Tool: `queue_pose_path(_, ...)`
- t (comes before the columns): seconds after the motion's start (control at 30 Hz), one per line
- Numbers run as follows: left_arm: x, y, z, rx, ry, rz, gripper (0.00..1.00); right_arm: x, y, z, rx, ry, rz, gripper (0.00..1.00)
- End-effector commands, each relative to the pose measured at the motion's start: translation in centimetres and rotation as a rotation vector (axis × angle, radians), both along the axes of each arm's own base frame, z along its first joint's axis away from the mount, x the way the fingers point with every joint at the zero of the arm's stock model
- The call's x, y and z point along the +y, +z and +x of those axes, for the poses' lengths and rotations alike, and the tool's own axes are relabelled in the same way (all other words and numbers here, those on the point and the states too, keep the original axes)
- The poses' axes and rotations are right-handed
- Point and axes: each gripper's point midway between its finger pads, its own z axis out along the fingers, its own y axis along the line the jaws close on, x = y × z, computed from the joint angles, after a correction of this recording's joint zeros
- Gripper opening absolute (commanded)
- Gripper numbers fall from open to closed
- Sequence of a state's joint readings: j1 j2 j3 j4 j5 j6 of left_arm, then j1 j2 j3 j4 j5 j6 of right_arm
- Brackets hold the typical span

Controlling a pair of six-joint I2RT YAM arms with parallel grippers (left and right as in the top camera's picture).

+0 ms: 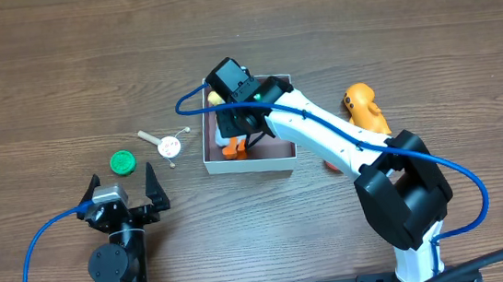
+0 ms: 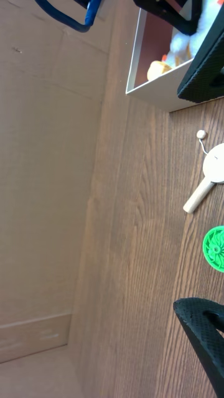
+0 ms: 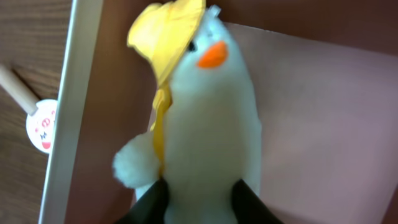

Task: Pack container
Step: 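Lower the duck into the box and open the right gripper, then move the right gripper to the orange dog toy and grasp it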

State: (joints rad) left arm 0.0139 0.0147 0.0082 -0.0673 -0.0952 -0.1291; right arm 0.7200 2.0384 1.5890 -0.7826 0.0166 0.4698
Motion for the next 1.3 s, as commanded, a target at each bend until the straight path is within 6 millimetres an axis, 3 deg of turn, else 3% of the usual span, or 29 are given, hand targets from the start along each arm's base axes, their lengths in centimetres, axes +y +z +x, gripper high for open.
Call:
queue_pose_path(0.0, 0.3, 0.1, -0.1, -0.008, 0.015, -0.008, 1.00, 0.7, 0.6, 0.0, 0.001, 0.006, 0.036, 0.41)
queue_pose_path(0.1, 0.3, 0.1, -0.1, -0.009, 0.015, -0.008, 1.00, 0.9, 1.2, 0.2, -0.006, 0.008, 0.045, 0.55)
queue_pose_path(0.23, 0.3, 0.1, -0.1, -0.008, 0.015, -0.008, 1.00, 1.1, 2.5, 0.4, -0.025, 0.012, 0.059, 0.66)
queue_pose_path(0.43, 0.3, 0.1, -0.1, -0.009, 0.015, -0.008, 1.00, 1.0, 5.1, 0.6, -0.080, 0.024, 0.082, 0.70)
queue_pose_path(0.6, 0.3, 0.1, -0.1, -0.008, 0.015, -0.008, 1.00, -0.6, 9.0, 1.0, -0.183, -0.006, 0.062, 0.70)
queue_pose_path(0.77, 0.3, 0.1, -0.1, -0.009, 0.015, -0.008, 1.00, -6.6, 14.2, 1.0, -0.310, -0.126, -0.066, 0.71)
queue_pose_path(0.93, 0.3, 0.1, -0.1, -0.008, 0.015, -0.008, 1.00, -15.5, 17.9, 0.0, -0.381, -0.286, -0.279, 0.80)
queue_pose_path(1.03, 0.3, 0.1, -0.1, -0.009, 0.015, -0.008, 1.00, -19.9, 17.9, -0.2, -0.333, -0.364, -0.347, 0.88)
queue_pose_path(1.17, 0.3, 0.1, -0.1, -0.009, 0.015, -0.008, 1.00, -25.3, 16.4, -0.3, -0.217, -0.469, -0.398, 0.91)
queue_pose_path(1.27, 0.3, 0.1, -0.1, -0.008, 0.015, -0.008, 1.00, -27.4, 15.1, 0.1, -0.130, -0.461, -0.351, 0.95)
